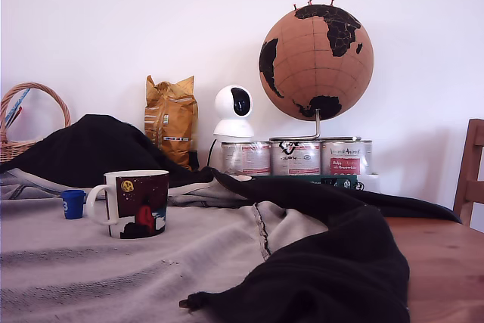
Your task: Pick the blue coffee capsule and place it inside the red coffee cup
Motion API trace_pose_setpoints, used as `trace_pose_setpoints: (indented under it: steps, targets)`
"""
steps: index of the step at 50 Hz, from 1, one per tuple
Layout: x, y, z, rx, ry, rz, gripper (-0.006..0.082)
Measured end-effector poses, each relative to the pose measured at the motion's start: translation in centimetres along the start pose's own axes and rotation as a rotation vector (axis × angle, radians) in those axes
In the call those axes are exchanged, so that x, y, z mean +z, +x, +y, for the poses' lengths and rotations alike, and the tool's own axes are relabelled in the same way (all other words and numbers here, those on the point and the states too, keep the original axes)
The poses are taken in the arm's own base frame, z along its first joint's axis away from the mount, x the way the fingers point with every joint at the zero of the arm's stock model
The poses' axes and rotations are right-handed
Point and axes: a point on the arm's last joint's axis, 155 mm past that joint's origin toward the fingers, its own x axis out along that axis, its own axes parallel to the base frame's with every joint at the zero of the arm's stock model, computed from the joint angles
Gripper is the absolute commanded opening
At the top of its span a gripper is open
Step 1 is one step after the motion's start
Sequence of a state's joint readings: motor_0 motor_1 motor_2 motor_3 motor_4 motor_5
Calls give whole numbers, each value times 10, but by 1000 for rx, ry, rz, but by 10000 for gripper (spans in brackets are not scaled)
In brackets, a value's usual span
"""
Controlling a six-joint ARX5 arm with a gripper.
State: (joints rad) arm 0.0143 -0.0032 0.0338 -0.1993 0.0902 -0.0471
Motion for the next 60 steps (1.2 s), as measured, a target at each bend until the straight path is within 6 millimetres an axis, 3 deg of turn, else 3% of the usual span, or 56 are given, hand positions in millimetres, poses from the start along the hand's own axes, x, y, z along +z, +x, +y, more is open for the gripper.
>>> trace_pose_setpoints:
  steps: [5, 17, 22, 32, 36, 38, 43, 47, 54, 60]
  targets:
    - [15, -1, -10, -54, -53, -59, -19]
    - [80, -14, -17, -99, -90, -318, -19]
    - [93, -17, -17, -101, -85, -369, -19]
    - [80, 4, -14, -92, -95, -292, -18]
    - [80, 12, -14, -92, -96, -287, 22]
    - [78, 17, -13, -92, -97, -278, 102]
    - [71, 29, -13, -94, -100, -248, 411]
    - [58, 40, -11, -90, -107, -195, 532]
    - [30, 65, -16, -116, -85, -44, 544]
    - [46, 92, -25, -170, -33, -15, 543]
